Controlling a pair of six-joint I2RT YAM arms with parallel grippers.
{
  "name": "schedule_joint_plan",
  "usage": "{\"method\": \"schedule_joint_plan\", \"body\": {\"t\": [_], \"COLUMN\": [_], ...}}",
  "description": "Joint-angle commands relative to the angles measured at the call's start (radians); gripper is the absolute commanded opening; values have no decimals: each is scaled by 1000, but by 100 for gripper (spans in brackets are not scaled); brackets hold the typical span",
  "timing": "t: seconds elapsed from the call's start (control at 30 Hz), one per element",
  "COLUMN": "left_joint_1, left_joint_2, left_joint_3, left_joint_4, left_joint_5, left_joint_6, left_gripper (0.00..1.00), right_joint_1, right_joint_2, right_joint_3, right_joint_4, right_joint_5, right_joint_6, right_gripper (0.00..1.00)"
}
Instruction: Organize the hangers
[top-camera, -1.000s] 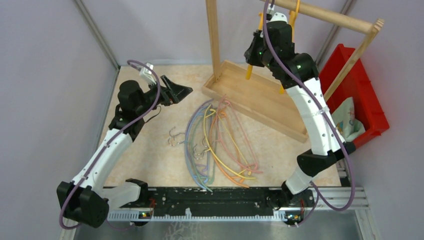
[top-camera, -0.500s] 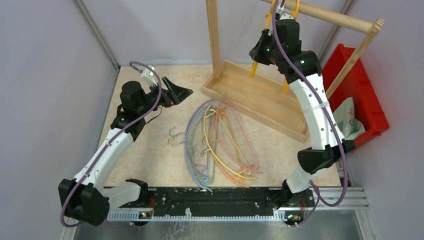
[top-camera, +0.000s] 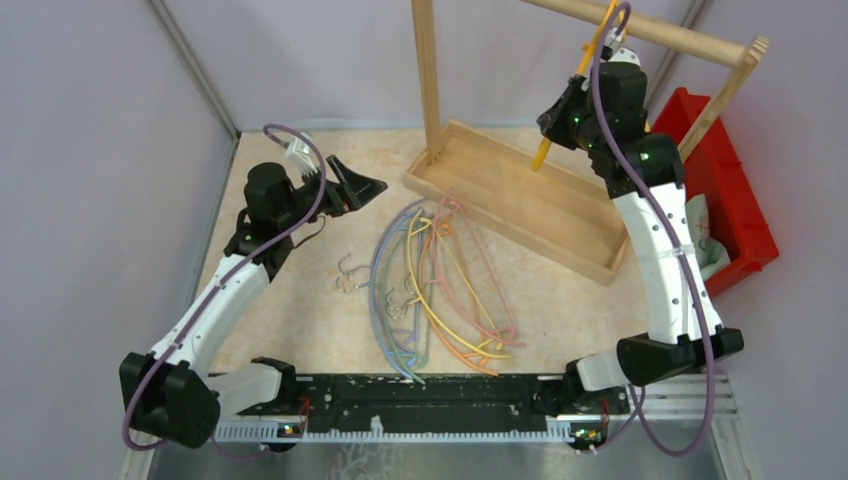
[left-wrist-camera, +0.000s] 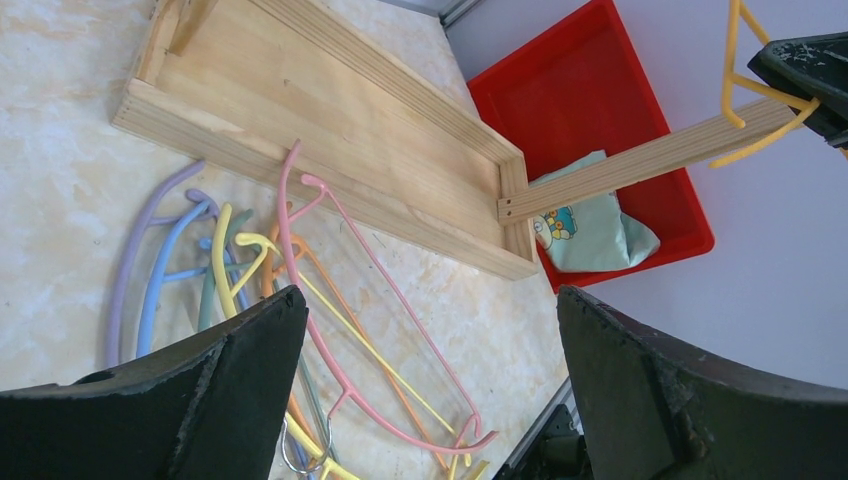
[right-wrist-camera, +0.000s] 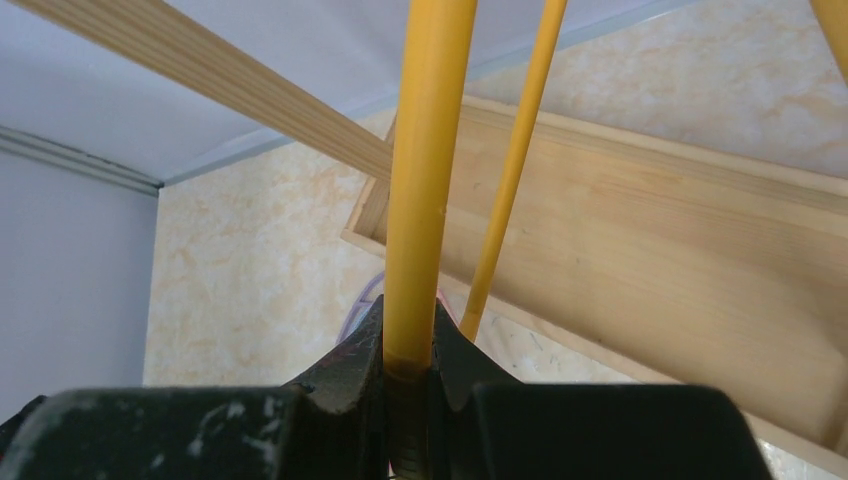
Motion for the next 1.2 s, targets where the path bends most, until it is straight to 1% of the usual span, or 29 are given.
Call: {"method": "schedule_joint_plan", "body": {"t": [0.0,0.17,0.37,1.0,1.17], "left_joint_1": [7,8,7,7,7], "left_joint_2": [1,-6,-22,-25,-18], "left_joint_3": [-7,-11,-30,-47,-46], "left_joint_4": [19,10,-8,-15,-11], "left_joint_5": [20,20,18,15,19], "left_joint_6": [-8,-7,-4,-10,-11], "left_gripper": [99,99,99,99,99], "right_joint_1": [-37,-61,-105,-247,-265], "right_joint_2": [-59,-93,-153,-262,-278], "right_joint_3": [-15,-46,-126,-230,-240], "right_joint_4": [-18,-45,-65,-121,-128], "right_joint_5": [54,72,85,104,112], "right_joint_6": [23,4,-12,-67,-67], "right_gripper": [0,0,0,0,0]}}
